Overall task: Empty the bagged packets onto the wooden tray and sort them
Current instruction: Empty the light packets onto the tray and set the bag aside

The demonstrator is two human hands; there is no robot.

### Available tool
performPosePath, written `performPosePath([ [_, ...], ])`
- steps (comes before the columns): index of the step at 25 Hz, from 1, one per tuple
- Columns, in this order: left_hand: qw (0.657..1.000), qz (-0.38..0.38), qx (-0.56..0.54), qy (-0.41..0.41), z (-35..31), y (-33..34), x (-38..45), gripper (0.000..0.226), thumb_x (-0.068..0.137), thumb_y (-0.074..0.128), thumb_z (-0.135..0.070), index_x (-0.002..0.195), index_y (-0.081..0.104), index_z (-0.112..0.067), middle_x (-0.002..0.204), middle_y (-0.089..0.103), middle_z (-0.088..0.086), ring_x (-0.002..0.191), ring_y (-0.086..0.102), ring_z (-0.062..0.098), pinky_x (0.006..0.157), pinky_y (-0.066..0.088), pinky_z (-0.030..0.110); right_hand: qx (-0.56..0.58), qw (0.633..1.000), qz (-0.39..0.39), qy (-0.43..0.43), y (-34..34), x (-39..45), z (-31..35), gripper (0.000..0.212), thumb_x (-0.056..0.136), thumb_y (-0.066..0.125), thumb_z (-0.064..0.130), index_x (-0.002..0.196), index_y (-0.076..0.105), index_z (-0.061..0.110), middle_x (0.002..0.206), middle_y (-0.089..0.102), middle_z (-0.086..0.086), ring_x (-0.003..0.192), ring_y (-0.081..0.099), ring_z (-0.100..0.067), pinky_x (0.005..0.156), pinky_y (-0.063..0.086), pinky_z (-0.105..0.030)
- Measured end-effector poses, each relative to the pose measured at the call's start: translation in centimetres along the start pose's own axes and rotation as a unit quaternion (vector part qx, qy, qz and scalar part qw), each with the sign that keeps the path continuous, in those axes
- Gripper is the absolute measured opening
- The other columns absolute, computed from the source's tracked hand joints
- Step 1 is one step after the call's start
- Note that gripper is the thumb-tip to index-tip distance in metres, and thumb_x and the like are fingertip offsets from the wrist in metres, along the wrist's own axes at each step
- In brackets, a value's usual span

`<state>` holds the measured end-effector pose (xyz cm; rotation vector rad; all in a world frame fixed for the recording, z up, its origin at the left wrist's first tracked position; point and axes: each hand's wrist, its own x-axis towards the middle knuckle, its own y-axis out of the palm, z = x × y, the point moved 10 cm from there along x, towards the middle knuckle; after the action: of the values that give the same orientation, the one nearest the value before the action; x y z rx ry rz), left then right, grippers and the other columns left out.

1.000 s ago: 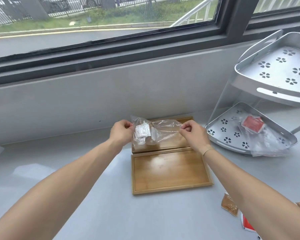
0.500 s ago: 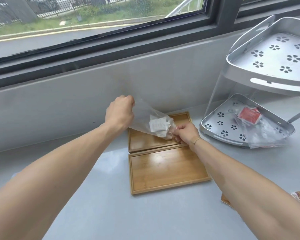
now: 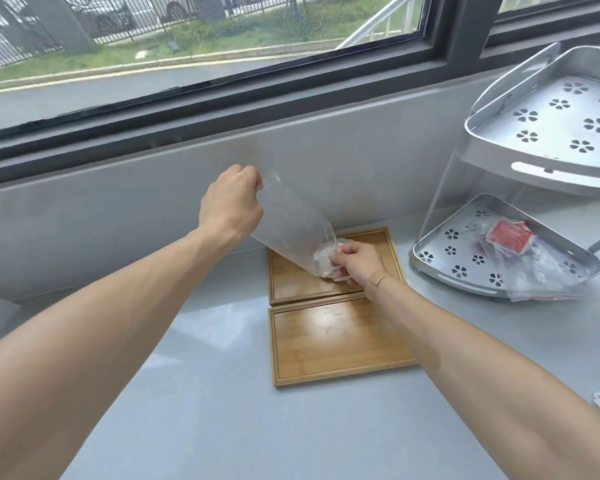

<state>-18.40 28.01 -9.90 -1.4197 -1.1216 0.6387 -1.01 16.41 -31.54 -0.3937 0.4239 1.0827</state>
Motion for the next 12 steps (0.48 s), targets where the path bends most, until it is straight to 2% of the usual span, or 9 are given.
performPosePath([
  [4,1.000,-0.003,-0.004,-0.017,1.3,-0.9,-0.8,0.030,0.086,0.044,0.001,0.107,0.061,-0.011,0.110,0.061,0.010,0.100,0.056,0.037,0.080,0.049,0.045,-0.002,1.000,0.011,-0.006,1.1,-0.6,0.2,0.018,0.086,0.071,0.016,0.072,0.058,0.017,0.081,0.066,-0.005,0.054,0.055,-0.014,0.038,0.033,-0.020],
  [7,0.999,-0.014,-0.024,-0.034,2.2,-1.5,-1.4,0.028,0.088,0.043,-0.002,0.106,0.062,-0.012,0.110,0.061,0.009,0.101,0.056,0.035,0.078,0.048,0.042,0.010,1.000,0.004,-0.013,0.7,-1.4,0.9,0.020,0.084,0.071,0.018,0.069,0.059,0.020,0.078,0.061,-0.002,0.063,0.052,-0.014,0.047,0.036,-0.025],
  [10,0.991,-0.030,-0.093,-0.090,3.8,-1.8,-2.4,0.026,0.089,0.041,-0.008,0.103,0.062,-0.014,0.110,0.063,0.007,0.101,0.056,0.031,0.081,0.047,0.039,0.112,0.993,0.035,0.013,0.3,-2.9,1.5,0.006,0.084,0.067,0.022,0.080,0.063,0.021,0.086,0.055,-0.001,0.074,0.047,-0.016,0.062,0.044,-0.029],
  [12,0.975,-0.034,-0.174,-0.132,4.6,-1.6,-3.8,0.023,0.089,0.041,-0.008,0.099,0.061,-0.014,0.106,0.064,0.006,0.096,0.056,0.026,0.080,0.044,0.034,0.186,0.978,0.079,0.042,0.0,-4.3,1.8,0.005,0.086,0.064,0.023,0.085,0.062,0.018,0.092,0.052,-0.002,0.081,0.045,-0.026,0.078,0.051,-0.040],
])
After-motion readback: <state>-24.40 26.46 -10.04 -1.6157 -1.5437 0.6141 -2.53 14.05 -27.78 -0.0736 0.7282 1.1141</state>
